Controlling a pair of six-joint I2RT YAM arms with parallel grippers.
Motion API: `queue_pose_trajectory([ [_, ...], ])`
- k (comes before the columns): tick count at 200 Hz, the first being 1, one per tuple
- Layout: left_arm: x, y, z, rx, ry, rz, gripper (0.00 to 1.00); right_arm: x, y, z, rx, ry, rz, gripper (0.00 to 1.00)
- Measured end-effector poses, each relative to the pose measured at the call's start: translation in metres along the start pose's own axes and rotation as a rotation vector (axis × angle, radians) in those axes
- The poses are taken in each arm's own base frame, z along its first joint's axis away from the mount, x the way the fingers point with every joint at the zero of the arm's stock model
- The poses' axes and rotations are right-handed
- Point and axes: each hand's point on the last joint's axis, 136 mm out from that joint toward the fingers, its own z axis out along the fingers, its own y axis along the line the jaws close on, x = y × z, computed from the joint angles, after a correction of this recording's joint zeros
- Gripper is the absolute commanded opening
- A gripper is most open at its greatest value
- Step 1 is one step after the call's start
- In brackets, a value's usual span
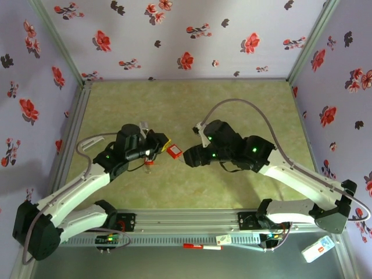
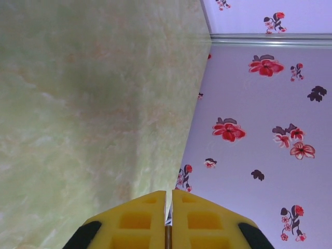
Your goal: Unlock with the key
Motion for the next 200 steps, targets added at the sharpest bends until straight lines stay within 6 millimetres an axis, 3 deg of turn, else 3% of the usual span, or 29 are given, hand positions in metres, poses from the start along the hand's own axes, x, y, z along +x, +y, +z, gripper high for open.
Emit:
queue_pose_trajectory([
  [38, -0.002, -0.002, 0.008, -0.015, 0.004, 0.007, 0.00, 0.010, 0.009, 0.011, 0.057, 0.011, -0.219, 0.54],
  [76, -0.003, -0.005, 0.008, -0.019, 0.006, 0.008, 0.00, 0.010, 0.003, 0.018, 0.112, 0.016, -0.326, 0.53],
  [143, -0.001, -0.008, 0.011, -0.039, 0.024, 0.001, 0.00, 0.021, 0.005, 0.044, 0.151, 0.089, -0.450, 0.58],
  [167, -0.001, -0.008, 0.012, -0.045, 0.030, -0.001, 0.00, 0.020, 0.002, 0.048, 0.177, 0.097, -0.474, 0.54],
  [200, 0.001, -0.006, 0.012, -0.052, 0.039, -0.004, 0.00, 0.019, -0.002, 0.052, 0.204, 0.108, -0.505, 0.41],
])
